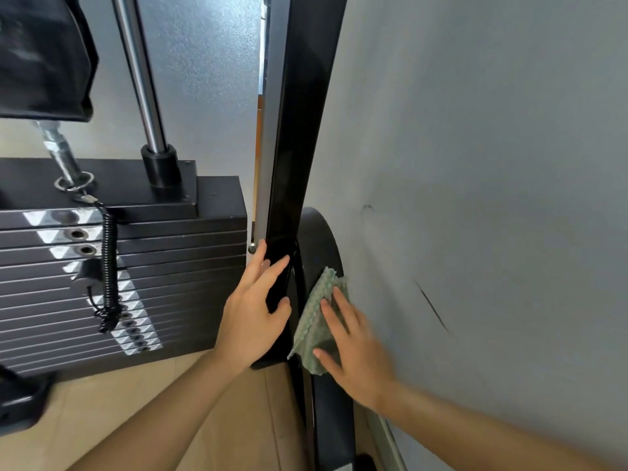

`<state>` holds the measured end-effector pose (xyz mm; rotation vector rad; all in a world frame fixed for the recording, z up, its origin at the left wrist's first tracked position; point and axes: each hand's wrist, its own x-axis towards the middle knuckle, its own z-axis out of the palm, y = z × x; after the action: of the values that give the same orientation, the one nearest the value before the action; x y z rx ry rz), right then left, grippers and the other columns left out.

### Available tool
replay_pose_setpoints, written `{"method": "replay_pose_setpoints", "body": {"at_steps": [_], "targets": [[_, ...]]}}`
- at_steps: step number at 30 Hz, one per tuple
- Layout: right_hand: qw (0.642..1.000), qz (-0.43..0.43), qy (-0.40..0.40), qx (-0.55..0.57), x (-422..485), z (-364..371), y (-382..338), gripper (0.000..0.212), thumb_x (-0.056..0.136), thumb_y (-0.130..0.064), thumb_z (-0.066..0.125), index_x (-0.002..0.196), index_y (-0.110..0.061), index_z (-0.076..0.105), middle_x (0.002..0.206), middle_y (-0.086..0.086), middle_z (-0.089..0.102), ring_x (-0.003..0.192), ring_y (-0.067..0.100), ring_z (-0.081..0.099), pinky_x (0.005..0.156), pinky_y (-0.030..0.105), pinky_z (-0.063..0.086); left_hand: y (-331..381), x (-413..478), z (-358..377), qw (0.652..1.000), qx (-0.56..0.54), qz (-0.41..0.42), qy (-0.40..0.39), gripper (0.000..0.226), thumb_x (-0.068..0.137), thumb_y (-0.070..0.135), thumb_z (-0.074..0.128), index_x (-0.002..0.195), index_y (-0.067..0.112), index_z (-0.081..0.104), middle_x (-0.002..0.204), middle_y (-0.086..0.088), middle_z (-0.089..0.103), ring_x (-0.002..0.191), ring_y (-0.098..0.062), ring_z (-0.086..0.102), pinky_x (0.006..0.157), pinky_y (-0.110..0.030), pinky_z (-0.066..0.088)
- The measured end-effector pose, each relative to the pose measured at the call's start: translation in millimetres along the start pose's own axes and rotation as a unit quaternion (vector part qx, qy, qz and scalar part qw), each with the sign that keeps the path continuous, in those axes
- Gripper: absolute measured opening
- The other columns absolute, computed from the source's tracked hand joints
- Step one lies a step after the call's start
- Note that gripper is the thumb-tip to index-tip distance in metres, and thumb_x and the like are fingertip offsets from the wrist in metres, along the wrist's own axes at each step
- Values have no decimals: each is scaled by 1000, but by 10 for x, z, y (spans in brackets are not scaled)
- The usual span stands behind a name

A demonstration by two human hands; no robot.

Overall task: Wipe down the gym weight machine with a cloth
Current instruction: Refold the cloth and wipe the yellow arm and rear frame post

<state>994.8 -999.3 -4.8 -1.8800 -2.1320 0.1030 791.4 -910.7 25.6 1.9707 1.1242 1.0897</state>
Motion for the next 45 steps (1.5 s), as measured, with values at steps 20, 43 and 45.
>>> {"method": "replay_pose_setpoints", "body": {"at_steps": [20, 43, 45], "targets": [[983, 67, 24, 171, 1068, -665, 28, 57, 96, -17, 64, 150, -21, 45, 152, -1, 41, 138, 16, 40, 115, 38, 39, 119, 73, 428, 982, -144, -107, -53, 65, 99, 9, 59, 156, 27, 34, 143, 5, 39, 119, 3, 48, 101, -14, 43], [963, 161, 54, 210, -49, -133, 49, 61, 92, -31, 70, 147, -30, 43, 132, -4, 47, 119, 13, 52, 100, 39, 52, 98, -624, 791, 990, -22, -134, 32, 56, 94, 25, 68, 145, 25, 43, 127, 0, 64, 114, -19, 63, 92, -43, 54], [966, 148, 88, 193, -27, -150, -5, 57, 92, -28, 70, 143, -30, 47, 137, -2, 37, 122, 13, 45, 103, 34, 48, 127, -627, 790, 986, -11, -162, 43, 52, 95, 26, 67, 142, 23, 46, 123, -3, 68, 110, -24, 66, 86, -44, 55]]}}
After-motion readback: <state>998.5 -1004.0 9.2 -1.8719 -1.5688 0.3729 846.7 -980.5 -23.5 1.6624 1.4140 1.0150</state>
